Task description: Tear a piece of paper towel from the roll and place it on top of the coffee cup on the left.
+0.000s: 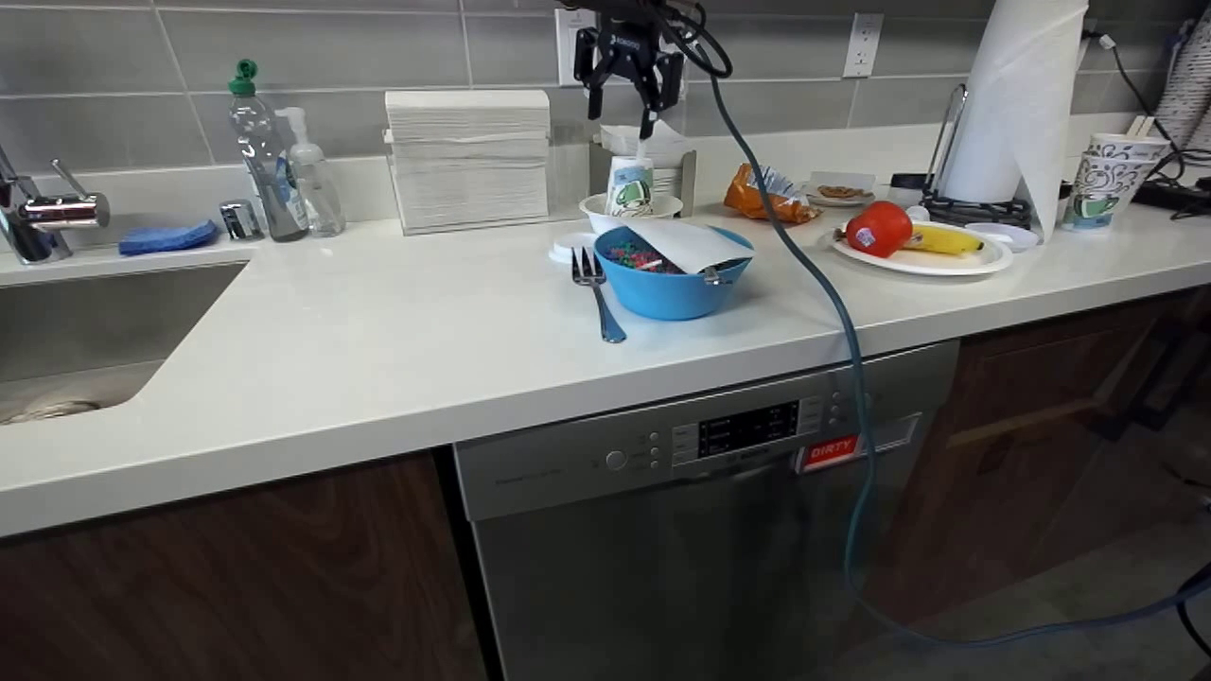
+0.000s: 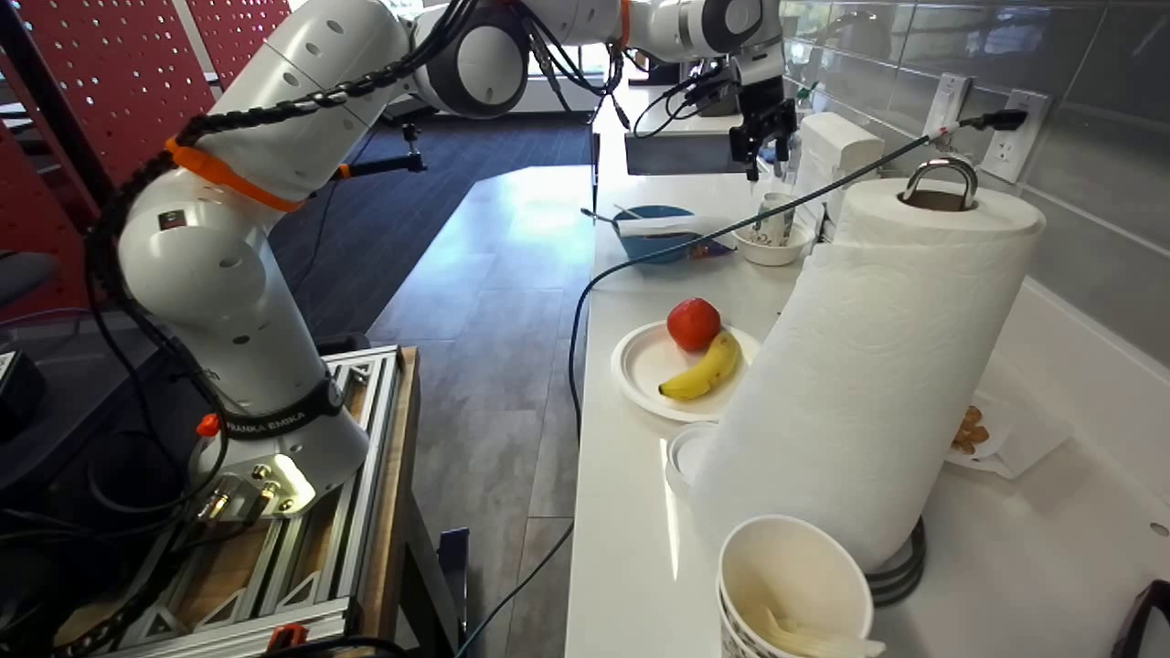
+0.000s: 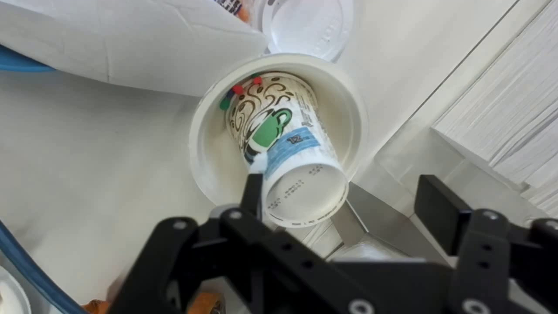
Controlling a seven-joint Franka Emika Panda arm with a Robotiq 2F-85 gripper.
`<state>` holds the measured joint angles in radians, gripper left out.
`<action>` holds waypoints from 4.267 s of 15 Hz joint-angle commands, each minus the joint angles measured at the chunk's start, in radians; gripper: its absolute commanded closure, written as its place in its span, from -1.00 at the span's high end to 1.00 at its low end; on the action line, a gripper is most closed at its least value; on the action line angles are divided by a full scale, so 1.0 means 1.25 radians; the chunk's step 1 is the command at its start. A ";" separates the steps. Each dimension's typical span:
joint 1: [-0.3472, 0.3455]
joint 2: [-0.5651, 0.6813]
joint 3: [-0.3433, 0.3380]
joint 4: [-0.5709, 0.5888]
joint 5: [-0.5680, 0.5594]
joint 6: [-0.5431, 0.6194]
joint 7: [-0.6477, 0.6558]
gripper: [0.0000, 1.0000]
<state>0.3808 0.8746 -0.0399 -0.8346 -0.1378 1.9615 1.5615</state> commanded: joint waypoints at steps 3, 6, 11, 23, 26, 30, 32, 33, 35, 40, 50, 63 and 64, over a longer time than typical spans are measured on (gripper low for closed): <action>0.001 0.023 0.002 0.042 0.009 -0.028 0.013 1.00; -0.004 0.025 0.016 0.048 0.021 -0.024 -0.004 0.98; -0.015 0.041 0.027 0.089 0.022 0.016 -0.045 1.00; -0.037 0.120 0.003 0.145 0.006 0.080 -0.004 1.00; -0.037 0.121 0.015 0.137 0.014 0.044 -0.027 1.00; -0.044 0.120 0.032 0.132 0.025 -0.014 -0.046 1.00; -0.046 0.118 0.037 0.133 0.026 -0.052 -0.051 1.00; -0.047 0.117 0.039 0.135 0.026 -0.066 -0.053 1.00; -0.047 0.118 0.039 0.141 0.025 -0.085 -0.050 1.00; -0.053 0.115 0.040 0.164 0.026 -0.078 -0.037 1.00; -0.058 0.092 0.041 0.183 0.027 -0.116 -0.044 1.00; -0.067 -0.184 0.064 -0.120 -0.027 -0.151 -0.429 1.00; -0.069 -0.210 0.065 -0.152 -0.027 -0.152 -0.468 1.00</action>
<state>0.3127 0.7510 0.0184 -0.8270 -0.1641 1.7692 1.1044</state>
